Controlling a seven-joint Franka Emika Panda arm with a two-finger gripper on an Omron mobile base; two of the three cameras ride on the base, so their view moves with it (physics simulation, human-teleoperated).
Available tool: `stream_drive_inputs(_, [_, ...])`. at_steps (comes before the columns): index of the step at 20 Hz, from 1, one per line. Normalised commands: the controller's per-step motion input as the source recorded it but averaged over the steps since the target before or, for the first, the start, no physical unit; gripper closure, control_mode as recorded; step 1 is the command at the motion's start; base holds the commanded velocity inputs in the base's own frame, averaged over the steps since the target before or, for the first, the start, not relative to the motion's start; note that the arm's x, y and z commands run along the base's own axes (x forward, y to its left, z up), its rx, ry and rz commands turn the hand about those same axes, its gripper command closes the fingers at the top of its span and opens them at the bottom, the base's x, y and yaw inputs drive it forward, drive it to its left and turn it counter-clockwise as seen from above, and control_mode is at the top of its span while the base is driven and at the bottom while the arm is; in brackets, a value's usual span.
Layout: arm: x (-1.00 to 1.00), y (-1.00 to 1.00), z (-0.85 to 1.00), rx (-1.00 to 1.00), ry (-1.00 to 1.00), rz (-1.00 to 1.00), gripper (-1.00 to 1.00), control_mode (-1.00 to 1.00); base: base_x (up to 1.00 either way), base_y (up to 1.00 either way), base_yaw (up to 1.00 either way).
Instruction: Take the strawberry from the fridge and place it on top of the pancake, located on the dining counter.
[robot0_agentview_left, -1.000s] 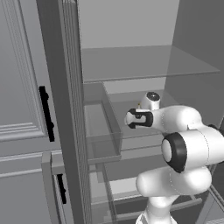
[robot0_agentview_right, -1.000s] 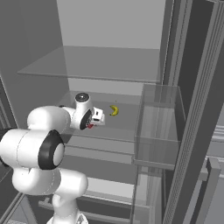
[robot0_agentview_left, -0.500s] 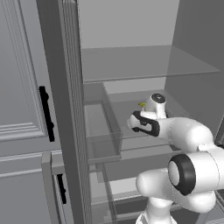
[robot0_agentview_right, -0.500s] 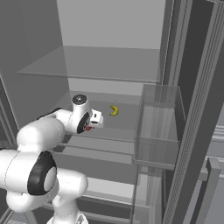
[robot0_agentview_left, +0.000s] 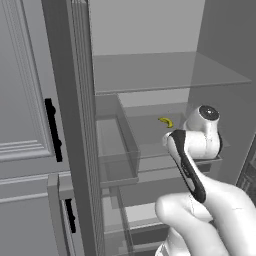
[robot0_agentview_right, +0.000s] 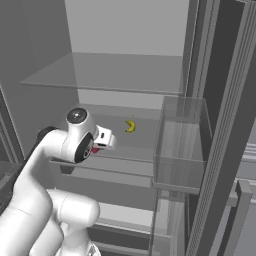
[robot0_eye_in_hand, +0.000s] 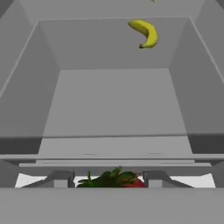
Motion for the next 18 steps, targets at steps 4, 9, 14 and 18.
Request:
stream_drive_inputs(4, [-1.00, -0.13, 1.00, 0.00, 0.00, -0.02, 1.00, -1.00, 0.00, 0.00, 0.00])
stream_drive_inputs(9, [-1.00, -0.01, 1.00, 0.00, 0.00, 0.00, 1.00, -1.00, 0.00, 0.00, 0.00])
stream_drive_inputs(14, [-0.88, 0.06, 1.00, 0.00, 0.12, 0.00, 1.00, -1.00, 0.00, 0.00, 0.00])
stream_drive_inputs(18, [-0.89, 0.00, 0.64, 0.00, 0.00, 0.00, 1.00, -1.00, 0.00, 0.00, 0.00])
